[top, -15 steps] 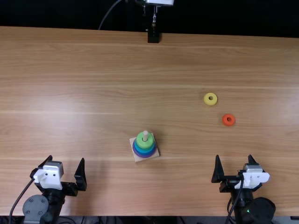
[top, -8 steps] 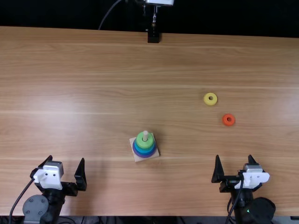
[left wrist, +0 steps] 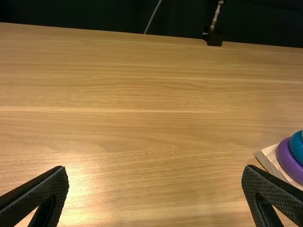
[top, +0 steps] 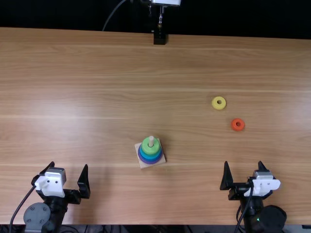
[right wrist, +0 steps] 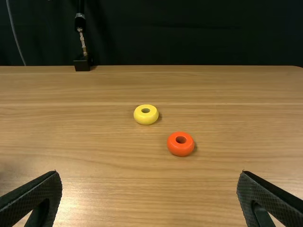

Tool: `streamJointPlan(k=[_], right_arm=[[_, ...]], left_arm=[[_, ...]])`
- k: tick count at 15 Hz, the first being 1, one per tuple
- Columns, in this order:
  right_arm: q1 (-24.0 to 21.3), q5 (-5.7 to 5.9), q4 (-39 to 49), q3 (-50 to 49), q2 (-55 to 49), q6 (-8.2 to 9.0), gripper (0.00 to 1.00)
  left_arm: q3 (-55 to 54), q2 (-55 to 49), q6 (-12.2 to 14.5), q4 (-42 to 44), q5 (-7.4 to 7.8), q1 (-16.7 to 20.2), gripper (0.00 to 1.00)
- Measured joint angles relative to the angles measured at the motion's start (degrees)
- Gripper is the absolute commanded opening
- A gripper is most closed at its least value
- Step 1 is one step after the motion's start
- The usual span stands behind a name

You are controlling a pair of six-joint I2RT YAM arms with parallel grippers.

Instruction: Build the Hanoi tower: stack the rings onto the peg from bottom to top in this color order: purple, dark blue, light blue, dark green, light green, yellow, orange.

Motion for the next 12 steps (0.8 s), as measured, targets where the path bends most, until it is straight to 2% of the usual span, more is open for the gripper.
streamJointPlan(k=[10, 12], right_arm=[[0.0, 0.0, 0.0, 0.0, 0.0, 0.04, 1.0], [-1.4, 0.39, 0.0, 0.3, 0.0, 0.11, 1.0]], left_arm=[[0.0, 0.0, 0.0, 0.0, 0.0, 0.0, 1.0], [0.0, 0.0, 0.0, 0.0, -0.02, 0.0, 1.0]])
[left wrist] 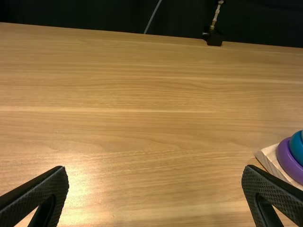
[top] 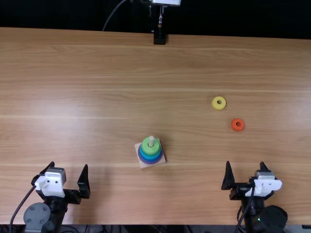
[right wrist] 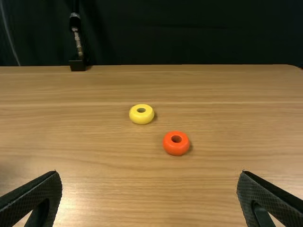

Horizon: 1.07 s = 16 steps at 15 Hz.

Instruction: Build the Hanoi tower: stack the rings onto the peg from bottom to top in this color order: purple, dark blue, light blue, dark green, light green, yellow, orange.

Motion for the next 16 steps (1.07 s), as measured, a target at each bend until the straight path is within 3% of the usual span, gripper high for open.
streamJointPlan(k=[3, 8, 12, 16], right_arm=[[-0.9, 0.02, -0.8, 8.2, 3.1, -0.04, 1.0], [-0.9, 0.0, -3.4, 39.6, 36.7, 0.07, 1.0], [-0.3, 0.22, -23.8, 56.9, 67.4, 0.15, 1.0], [4.5, 0.39, -30.3, 72.7, 88.0, 0.37, 1.0]], left_arm=[[0.0, 0.0, 0.0, 0.0, 0.02, 0.0, 1.0], [0.0, 0.0, 0.0, 0.0, 0.0, 0.0, 1.0], [0.0, 0.0, 0.0, 0.0, 0.0, 0.0, 1.0], [0.0, 0.0, 0.0, 0.0, 0.0, 0.0, 1.0]])
